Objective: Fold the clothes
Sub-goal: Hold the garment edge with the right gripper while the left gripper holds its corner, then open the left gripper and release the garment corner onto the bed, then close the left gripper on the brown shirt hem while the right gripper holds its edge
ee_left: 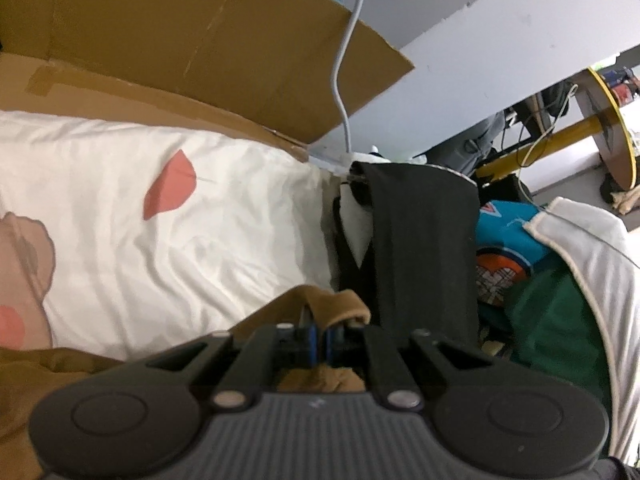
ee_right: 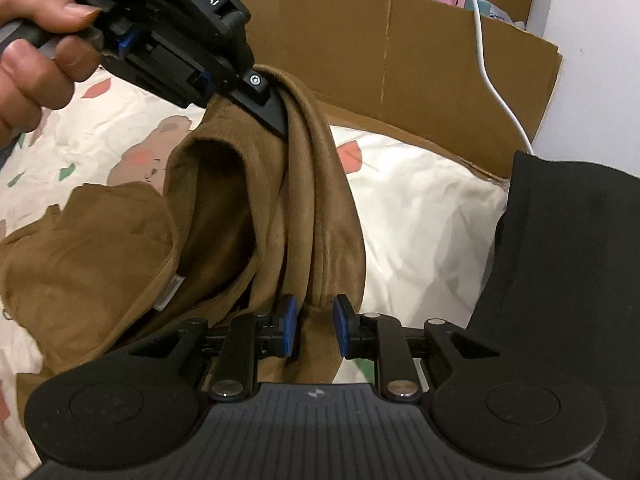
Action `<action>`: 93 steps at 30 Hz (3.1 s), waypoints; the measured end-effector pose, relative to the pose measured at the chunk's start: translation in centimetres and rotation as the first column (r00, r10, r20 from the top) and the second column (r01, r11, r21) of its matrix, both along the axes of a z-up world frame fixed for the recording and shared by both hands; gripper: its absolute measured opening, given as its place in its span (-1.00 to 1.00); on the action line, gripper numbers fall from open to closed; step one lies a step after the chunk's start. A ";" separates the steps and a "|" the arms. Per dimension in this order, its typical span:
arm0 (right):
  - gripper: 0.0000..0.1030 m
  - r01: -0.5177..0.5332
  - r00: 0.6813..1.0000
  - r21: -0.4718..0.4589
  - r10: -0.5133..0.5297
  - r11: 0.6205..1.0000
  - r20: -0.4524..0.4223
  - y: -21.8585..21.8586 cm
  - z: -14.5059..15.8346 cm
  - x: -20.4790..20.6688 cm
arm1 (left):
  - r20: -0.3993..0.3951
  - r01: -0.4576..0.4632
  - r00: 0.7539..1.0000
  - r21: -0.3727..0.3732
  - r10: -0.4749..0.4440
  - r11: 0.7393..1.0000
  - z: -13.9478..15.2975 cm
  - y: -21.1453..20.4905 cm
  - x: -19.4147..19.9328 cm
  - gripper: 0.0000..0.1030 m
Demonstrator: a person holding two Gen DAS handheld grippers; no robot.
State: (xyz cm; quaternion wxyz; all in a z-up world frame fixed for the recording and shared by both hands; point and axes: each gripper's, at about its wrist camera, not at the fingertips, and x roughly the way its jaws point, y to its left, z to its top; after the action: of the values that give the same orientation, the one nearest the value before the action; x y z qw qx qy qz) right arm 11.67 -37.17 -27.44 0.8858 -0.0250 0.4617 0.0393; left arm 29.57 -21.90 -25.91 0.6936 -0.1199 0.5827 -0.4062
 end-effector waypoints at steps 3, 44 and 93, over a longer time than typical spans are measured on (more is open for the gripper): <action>-0.55 0.001 1.000 -0.017 -0.001 1.000 -0.004 0.2 -0.3 0.2 | 0.000 0.013 1.000 -0.010 -0.013 1.000 -0.1 0.0 0.2 -0.90; -0.29 0.077 0.996 -0.108 -0.073 0.991 0.042 2.4 -0.3 -1.5 | -0.088 -0.020 0.996 -0.073 0.014 0.997 -1.9 -0.5 1.5 -0.91; -0.86 -0.032 0.990 -0.016 0.030 0.999 -0.135 -4.9 11.1 -0.6 | 0.308 -0.052 0.947 0.420 -0.088 0.906 1.8 23.8 -13.6 -0.62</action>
State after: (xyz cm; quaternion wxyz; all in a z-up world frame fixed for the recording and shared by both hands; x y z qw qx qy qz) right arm 11.05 -42.07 -16.30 0.8516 -0.0376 0.5204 0.0505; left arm 15.96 1.93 -24.09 0.7844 0.1062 0.5376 -0.2905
